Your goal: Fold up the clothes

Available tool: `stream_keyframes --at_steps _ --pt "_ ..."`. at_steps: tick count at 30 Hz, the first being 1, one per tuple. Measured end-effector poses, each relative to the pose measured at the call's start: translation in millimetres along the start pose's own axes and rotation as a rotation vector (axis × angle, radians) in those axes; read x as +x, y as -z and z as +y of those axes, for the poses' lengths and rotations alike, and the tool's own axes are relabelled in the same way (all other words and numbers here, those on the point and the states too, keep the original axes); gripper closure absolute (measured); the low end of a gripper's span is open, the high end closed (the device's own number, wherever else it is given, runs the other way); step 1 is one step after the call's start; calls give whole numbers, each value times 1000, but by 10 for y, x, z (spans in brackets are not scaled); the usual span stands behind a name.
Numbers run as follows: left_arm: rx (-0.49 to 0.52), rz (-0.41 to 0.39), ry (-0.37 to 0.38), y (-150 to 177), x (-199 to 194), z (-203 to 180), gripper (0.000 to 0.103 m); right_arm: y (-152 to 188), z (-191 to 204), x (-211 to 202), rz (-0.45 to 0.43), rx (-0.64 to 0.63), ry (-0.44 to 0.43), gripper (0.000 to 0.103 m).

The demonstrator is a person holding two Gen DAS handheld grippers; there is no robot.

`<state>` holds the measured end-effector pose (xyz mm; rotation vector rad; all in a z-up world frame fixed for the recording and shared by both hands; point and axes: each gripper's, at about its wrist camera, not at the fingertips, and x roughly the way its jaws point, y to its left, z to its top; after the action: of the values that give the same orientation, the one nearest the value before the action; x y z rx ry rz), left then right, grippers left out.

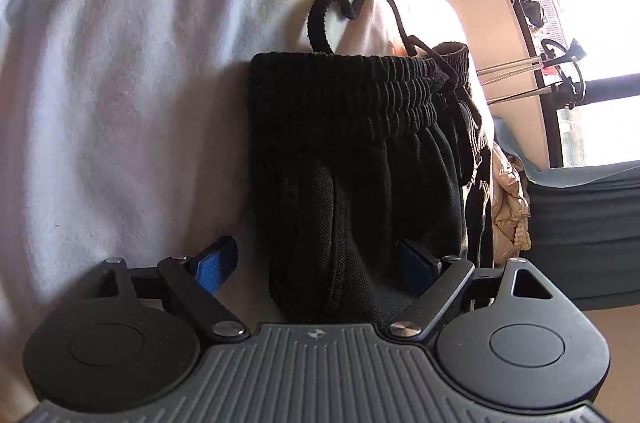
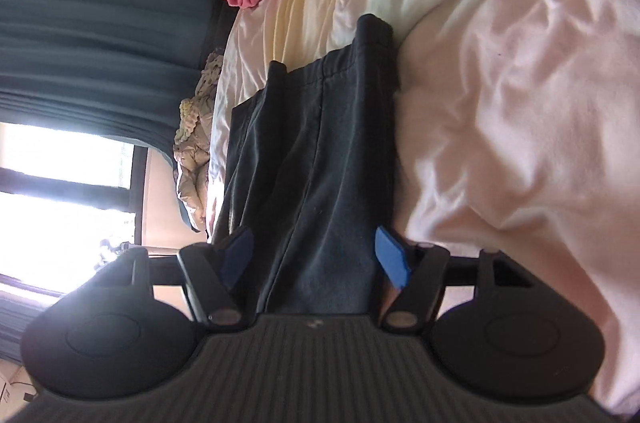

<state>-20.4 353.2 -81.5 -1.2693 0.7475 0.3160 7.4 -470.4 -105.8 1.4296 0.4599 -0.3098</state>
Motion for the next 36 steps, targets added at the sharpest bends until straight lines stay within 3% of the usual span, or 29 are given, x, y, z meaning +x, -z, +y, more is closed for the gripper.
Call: stream_keyframes --at_steps 5,7,11,13,16,20,22,24,25,26,27,28,29,30,32,36 --pt "51 51 79 -16 241 9 19 -64 -10 5 -32 21 23 29" --pt "99 49 67 16 331 -40 19 -62 3 78 -21 5 29 29" --pt "108 -13 50 33 383 -131 20 -130 21 311 -5 -57 75 29" --pt "78 -49 65 21 381 -147 28 -193 14 419 -6 -71 80 29" --pt "40 -77 154 22 368 -146 38 -314 -26 544 -18 -83 30 30" --pt "51 -26 311 44 401 -116 38 -409 -24 648 -19 -97 -62 32" --pt "106 4 299 72 469 -148 38 -419 38 716 -16 -130 -98 33" --pt "137 -23 261 107 496 -174 45 -412 117 775 -31 -197 -82 34" --pt "137 -44 243 119 504 -184 51 -408 138 804 -41 -224 -62 36" --pt "138 -66 225 130 500 -197 64 -414 148 851 -48 -243 -39 38" --pt "145 -90 202 142 484 -222 70 -428 147 908 -53 -258 -13 53" --pt "153 -111 184 157 453 -259 79 -440 135 953 -56 -268 16 75" --pt "161 -129 177 176 413 -296 86 -446 131 960 -63 -267 24 80" --pt "165 -152 187 198 329 -343 92 -448 133 945 -75 -258 19 91" --pt "170 -206 228 239 102 -460 96 -453 137 916 -98 -242 10 94" --pt "132 -247 344 354 -380 -646 97 -339 344 628 -217 -255 -104 98"
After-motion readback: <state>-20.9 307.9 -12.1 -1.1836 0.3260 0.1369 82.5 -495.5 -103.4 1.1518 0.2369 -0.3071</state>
